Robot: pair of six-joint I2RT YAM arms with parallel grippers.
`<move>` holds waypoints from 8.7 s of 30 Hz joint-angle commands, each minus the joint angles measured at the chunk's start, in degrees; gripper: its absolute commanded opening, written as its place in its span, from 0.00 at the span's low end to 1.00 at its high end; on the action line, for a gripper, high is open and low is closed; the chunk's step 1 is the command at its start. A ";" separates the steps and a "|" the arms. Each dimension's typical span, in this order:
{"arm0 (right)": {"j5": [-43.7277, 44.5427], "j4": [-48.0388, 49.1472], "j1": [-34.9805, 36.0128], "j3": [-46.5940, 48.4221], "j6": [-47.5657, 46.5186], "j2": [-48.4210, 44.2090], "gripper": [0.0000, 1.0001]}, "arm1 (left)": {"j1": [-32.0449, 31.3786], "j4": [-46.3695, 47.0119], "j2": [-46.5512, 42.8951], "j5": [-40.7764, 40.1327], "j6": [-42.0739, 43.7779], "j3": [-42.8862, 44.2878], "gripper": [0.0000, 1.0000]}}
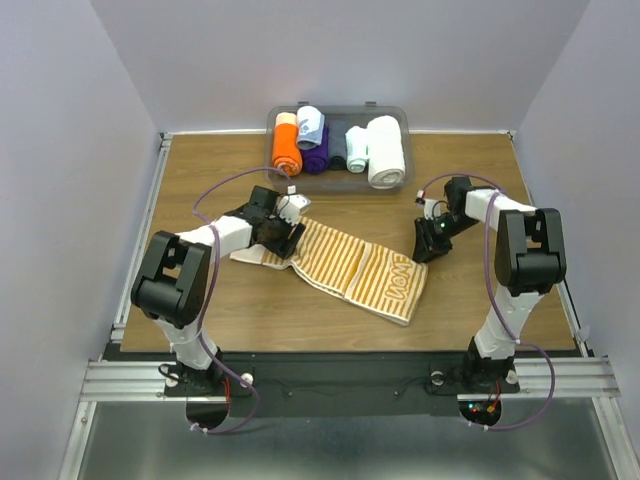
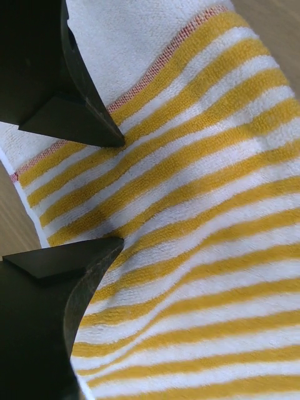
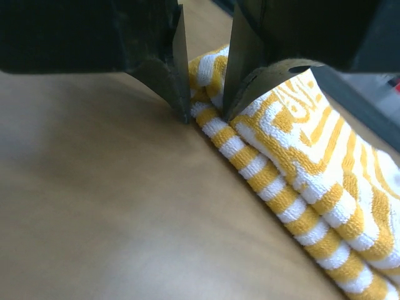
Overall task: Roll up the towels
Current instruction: Roll the towel
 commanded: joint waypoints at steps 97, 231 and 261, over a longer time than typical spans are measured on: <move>-24.00 6.55 13.34 -12.04 4.83 -28.34 0.35 | -42.87 -16.44 -36.57 6.74 22.09 -10.23 0.78; -3.50 19.57 52.57 -22.88 -6.86 -24.60 0.01 | 7.34 -17.68 -11.34 39.61 -1.81 14.19 0.57; -32.62 4.18 37.09 -8.27 -7.03 6.46 0.02 | -44.21 -14.77 -48.82 0.14 32.28 -19.13 0.91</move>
